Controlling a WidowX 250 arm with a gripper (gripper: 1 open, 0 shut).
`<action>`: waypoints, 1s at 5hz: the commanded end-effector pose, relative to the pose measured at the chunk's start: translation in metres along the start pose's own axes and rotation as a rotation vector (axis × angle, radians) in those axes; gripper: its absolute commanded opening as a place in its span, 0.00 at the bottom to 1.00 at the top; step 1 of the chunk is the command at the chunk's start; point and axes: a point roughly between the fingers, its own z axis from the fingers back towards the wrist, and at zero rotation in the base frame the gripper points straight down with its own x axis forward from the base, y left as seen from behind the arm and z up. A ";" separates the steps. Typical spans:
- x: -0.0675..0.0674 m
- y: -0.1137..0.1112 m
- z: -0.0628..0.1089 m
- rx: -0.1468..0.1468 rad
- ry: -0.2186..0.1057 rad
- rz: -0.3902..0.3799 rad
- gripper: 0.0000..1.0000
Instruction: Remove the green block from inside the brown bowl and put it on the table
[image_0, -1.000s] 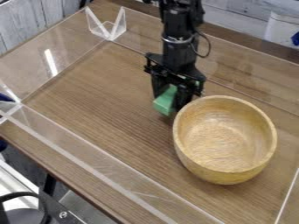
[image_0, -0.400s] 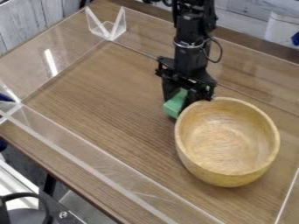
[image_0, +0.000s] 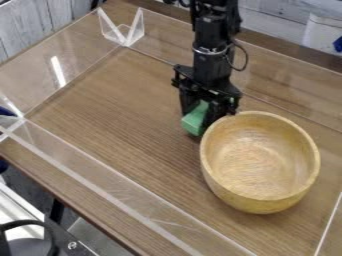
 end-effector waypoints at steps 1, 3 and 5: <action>0.006 0.008 0.022 0.016 -0.079 0.017 0.00; 0.011 0.014 0.015 0.013 -0.075 0.036 0.00; 0.018 0.017 0.007 0.008 -0.073 0.047 0.00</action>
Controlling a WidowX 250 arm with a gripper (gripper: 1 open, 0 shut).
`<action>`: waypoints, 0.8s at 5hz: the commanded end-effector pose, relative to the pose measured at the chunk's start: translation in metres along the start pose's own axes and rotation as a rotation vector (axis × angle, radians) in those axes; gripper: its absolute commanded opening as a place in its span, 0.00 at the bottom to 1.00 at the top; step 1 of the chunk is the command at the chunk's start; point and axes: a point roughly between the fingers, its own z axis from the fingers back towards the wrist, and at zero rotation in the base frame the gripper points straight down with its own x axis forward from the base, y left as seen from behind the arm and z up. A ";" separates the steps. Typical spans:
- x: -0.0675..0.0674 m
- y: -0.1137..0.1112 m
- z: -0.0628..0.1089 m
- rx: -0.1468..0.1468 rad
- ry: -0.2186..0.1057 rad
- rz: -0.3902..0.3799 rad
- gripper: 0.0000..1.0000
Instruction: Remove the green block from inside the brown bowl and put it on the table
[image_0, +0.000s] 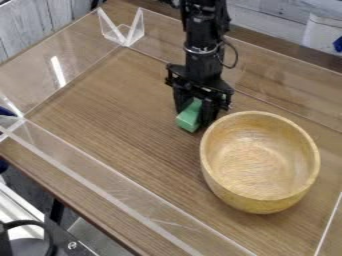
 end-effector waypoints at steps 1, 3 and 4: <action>0.014 0.006 0.012 0.008 -0.061 0.013 0.00; 0.017 0.012 0.006 0.006 -0.048 0.032 0.00; 0.017 0.014 0.004 0.002 -0.043 0.041 0.00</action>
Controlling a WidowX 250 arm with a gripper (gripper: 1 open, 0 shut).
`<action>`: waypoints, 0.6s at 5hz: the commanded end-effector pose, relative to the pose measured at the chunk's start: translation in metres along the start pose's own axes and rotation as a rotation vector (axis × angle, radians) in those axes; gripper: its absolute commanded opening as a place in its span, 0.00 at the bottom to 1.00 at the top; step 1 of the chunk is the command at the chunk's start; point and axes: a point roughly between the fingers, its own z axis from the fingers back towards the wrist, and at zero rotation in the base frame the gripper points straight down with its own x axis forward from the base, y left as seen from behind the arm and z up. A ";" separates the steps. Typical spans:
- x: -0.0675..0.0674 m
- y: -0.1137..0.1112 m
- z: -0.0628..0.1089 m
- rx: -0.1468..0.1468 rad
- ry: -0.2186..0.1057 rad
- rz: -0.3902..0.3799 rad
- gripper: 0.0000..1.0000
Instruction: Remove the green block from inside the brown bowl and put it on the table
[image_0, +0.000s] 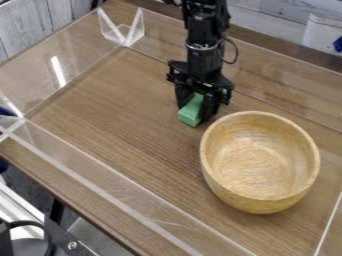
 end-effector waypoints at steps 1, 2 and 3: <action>0.005 0.008 0.005 -0.001 -0.026 0.022 0.00; 0.005 0.010 0.004 -0.006 -0.021 0.030 0.00; 0.004 0.012 0.002 -0.012 -0.016 0.036 0.00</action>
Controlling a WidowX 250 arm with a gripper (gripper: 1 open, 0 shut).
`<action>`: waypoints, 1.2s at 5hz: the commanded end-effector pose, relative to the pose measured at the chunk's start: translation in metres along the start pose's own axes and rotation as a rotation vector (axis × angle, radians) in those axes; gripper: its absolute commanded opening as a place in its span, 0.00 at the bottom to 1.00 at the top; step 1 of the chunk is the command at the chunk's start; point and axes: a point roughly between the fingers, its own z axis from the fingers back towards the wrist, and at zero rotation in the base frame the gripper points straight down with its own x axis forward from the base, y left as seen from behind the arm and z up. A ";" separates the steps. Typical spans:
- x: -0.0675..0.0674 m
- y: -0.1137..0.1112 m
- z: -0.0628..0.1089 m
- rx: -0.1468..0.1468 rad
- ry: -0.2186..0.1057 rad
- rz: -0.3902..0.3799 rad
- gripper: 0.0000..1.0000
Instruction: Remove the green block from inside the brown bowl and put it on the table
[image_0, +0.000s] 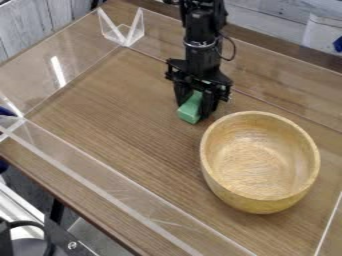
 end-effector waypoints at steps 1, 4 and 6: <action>-0.001 0.008 0.003 -0.005 -0.008 0.017 1.00; -0.010 0.009 0.064 -0.042 -0.126 0.029 1.00; -0.025 0.011 0.132 -0.054 -0.237 0.029 1.00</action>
